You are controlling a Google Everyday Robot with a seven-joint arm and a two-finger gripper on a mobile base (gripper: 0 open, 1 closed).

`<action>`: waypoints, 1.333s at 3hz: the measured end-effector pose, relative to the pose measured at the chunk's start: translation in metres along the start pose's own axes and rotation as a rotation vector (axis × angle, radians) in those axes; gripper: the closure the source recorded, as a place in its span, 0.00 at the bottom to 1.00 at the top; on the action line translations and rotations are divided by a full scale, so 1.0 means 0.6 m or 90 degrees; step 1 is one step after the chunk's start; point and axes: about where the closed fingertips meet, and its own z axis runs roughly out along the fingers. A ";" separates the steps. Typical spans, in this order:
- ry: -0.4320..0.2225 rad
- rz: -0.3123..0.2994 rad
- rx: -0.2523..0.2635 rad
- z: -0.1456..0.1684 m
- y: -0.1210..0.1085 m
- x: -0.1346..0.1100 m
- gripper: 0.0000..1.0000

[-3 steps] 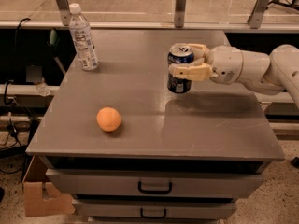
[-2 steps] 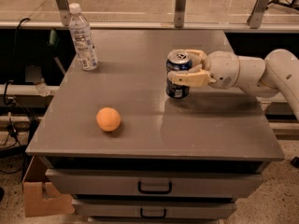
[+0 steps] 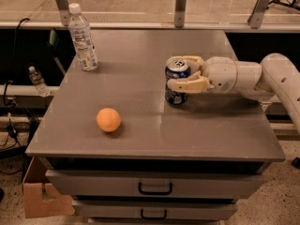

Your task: Place pepsi can upright

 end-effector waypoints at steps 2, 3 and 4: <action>0.012 -0.010 -0.003 -0.015 0.005 0.005 0.00; 0.047 -0.027 0.014 -0.052 -0.009 -0.002 0.00; 0.126 -0.067 0.059 -0.131 -0.034 -0.036 0.00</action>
Offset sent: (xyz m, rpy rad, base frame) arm -0.0043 -0.0187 -0.0089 -0.0268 -0.0156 -0.0111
